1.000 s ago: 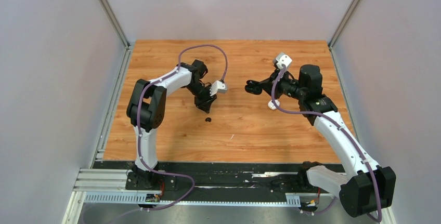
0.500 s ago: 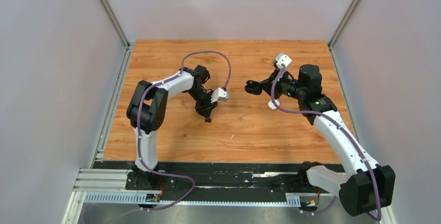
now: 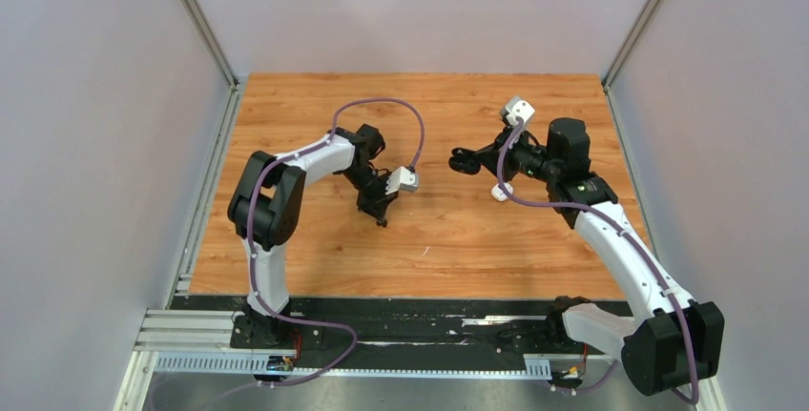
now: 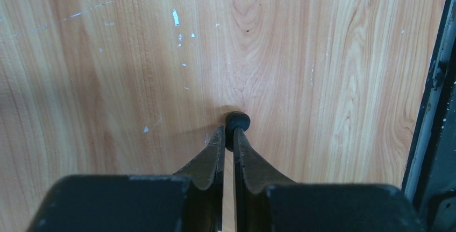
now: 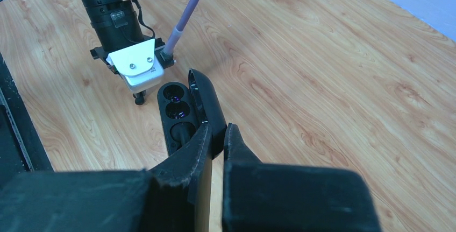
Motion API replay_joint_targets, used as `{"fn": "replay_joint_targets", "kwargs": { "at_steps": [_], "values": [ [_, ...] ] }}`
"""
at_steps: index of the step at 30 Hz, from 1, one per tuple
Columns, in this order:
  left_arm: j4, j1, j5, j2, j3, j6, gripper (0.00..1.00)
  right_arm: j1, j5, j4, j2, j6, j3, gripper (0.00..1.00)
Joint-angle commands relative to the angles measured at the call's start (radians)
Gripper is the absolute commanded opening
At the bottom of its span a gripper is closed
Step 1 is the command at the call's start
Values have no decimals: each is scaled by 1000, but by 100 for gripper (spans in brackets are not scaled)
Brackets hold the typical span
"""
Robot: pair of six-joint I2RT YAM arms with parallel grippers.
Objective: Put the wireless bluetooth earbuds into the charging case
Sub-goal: Pick up the earbud from the center of the board, then place the earbud in the charging case.
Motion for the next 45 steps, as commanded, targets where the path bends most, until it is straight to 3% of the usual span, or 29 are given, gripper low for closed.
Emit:
{"fn": "replay_joint_targets", "kwargs": {
  "at_steps": [1,2,8,14,20,25,30,45],
  "values": [
    [-2,-6,4,-41,7,23,6,-3,-17,46,-5,20,3,0],
    [-20,-6,1,-43,11,25,1,-3,-16,46,-5,20,4,0],
    [-104,9,38,-164,68,-14,0,-4,-35,15,0,-35,30,0],
    [50,8,106,-446,111,-168,0,31,-86,-56,53,-192,88,0],
    [189,-7,207,-590,183,-215,0,74,-55,-76,163,-260,195,0],
    [331,-44,198,-627,197,-323,0,157,-14,-10,197,-358,220,0],
    [359,-75,179,-621,176,-306,0,216,-1,77,171,-383,187,0],
    [225,-110,165,-563,197,-208,0,263,12,126,152,-310,217,0]
  ]
}}
